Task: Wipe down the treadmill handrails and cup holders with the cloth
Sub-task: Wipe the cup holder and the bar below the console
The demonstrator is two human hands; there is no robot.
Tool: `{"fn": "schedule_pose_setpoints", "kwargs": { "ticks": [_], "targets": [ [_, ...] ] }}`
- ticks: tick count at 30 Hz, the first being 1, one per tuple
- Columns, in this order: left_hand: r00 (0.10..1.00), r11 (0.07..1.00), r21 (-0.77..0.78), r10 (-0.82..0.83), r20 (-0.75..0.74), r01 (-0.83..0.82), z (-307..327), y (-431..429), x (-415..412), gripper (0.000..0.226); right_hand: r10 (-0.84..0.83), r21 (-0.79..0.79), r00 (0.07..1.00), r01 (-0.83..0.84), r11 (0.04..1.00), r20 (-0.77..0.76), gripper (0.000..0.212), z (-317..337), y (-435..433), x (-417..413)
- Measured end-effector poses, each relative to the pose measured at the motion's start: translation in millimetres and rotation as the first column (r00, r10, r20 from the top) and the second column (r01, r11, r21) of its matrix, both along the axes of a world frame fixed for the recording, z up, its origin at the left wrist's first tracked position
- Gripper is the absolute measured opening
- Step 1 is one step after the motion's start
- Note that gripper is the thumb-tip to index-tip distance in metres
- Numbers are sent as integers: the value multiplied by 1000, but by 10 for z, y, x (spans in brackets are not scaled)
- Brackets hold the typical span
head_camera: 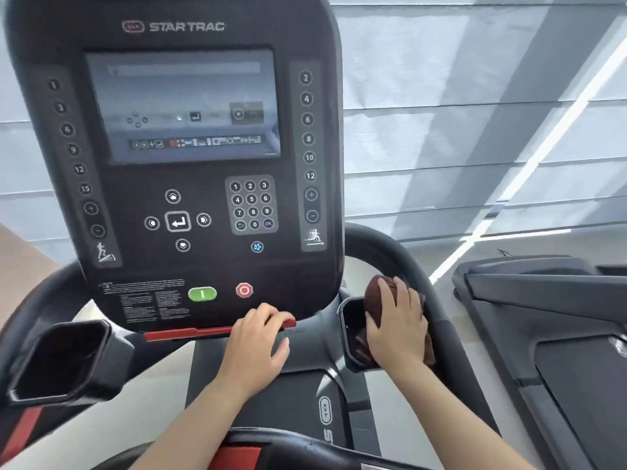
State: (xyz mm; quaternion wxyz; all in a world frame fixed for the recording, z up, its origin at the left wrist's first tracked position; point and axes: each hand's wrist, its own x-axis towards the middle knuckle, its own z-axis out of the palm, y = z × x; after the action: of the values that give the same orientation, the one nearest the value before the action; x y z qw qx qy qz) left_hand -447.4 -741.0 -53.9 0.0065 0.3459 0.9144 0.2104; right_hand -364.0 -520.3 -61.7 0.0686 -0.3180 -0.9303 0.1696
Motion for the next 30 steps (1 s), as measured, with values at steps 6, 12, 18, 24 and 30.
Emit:
{"fn": "schedule_pose_setpoints", "kwargs": {
  "ticks": [6, 12, 18, 24, 30],
  "targets": [
    [1000, 1000, 15, 22, -1, -22, -44, -10, -15, 28, 81, -10, 996, -81, 997, -40, 62, -25, 77, 244],
    [998, 998, 8, 57, 14, -57, -49, 11, 0, 25, 98, -12, 995, -98, 995, -16, 59, 10, 165, 137],
    [996, 996, -10, 90, 25, -90, -17, 15, 62, 32, 121, -85, 991, -125, 989, -53, 55, 140, 241, -61],
    [993, 993, -10, 120, 9, -120, -62, 6, 118, 40, 323, -107, 946, -322, 941, -8, 58, 136, -176, -82],
    [990, 990, 14, 140, -13, -140, -88, 15, 123, 35, 373, -76, 926, -368, 927, 64, 59, 97, -246, 50]
  ]
}}
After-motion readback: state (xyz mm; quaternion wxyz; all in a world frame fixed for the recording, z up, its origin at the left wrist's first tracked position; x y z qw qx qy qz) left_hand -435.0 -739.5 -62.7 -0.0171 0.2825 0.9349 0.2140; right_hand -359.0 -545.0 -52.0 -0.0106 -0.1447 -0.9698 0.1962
